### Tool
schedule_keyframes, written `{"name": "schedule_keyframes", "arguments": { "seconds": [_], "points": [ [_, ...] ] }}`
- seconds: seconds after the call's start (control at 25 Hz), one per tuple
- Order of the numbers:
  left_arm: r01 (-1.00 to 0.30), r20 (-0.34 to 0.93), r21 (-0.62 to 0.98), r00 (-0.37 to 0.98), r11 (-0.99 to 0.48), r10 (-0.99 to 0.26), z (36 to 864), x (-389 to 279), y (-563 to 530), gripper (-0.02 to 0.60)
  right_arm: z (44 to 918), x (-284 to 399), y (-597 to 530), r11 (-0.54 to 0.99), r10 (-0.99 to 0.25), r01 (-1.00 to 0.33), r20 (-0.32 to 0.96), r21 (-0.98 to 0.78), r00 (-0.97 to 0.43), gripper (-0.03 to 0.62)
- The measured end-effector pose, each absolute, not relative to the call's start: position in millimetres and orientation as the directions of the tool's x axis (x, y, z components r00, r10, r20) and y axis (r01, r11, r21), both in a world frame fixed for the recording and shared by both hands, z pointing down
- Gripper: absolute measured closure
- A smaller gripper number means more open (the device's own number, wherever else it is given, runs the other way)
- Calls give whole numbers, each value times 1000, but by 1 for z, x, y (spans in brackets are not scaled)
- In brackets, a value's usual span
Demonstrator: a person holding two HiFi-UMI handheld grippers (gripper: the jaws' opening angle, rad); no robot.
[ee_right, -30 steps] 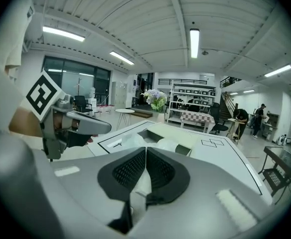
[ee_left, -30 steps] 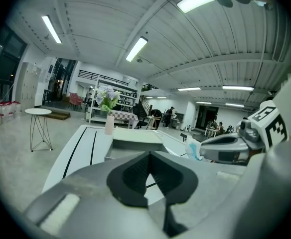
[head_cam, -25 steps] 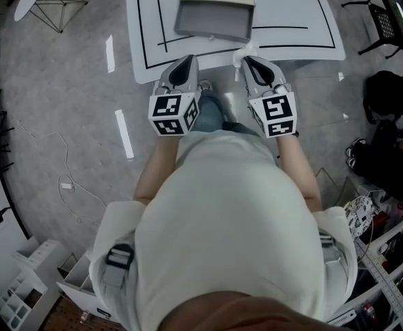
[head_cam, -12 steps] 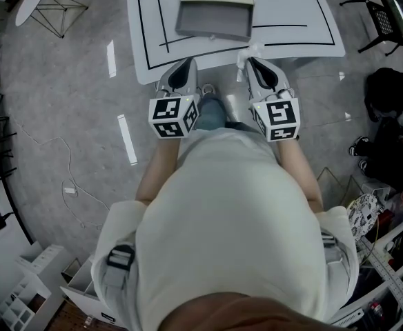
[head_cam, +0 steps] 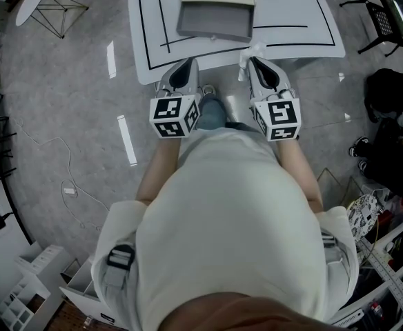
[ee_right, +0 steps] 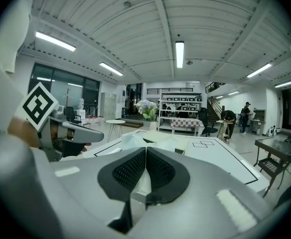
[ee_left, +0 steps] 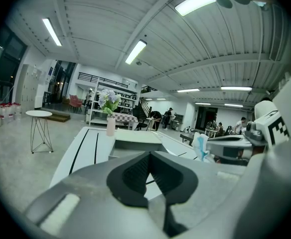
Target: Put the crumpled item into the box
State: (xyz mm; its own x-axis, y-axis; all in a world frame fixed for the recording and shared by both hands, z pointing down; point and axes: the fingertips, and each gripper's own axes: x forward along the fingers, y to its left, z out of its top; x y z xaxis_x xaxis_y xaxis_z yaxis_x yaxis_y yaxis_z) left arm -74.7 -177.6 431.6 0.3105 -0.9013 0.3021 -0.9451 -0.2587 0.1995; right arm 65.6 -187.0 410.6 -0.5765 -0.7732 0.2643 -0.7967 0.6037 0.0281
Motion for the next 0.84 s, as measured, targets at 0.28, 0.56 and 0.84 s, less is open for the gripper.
{"name": "schedule_keyframes", "arguments": {
  "seconds": [0.28, 0.56, 0.84],
  "points": [
    [-946, 302, 198, 307, -256, -902, 432, -76, -179, 581, 411, 63, -188, 602, -774, -798, 263, 21, -577, 589],
    [-946, 303, 198, 306, -255, -902, 430, -75, -181, 581, 409, 62, -189, 603, -774, -797, 257, 20, -579, 590],
    [-946, 305, 201, 307, -254, -902, 433, -73, -184, 581, 411, 63, -191, 603, -775, -797, 254, 25, -579, 591]
  ]
}}
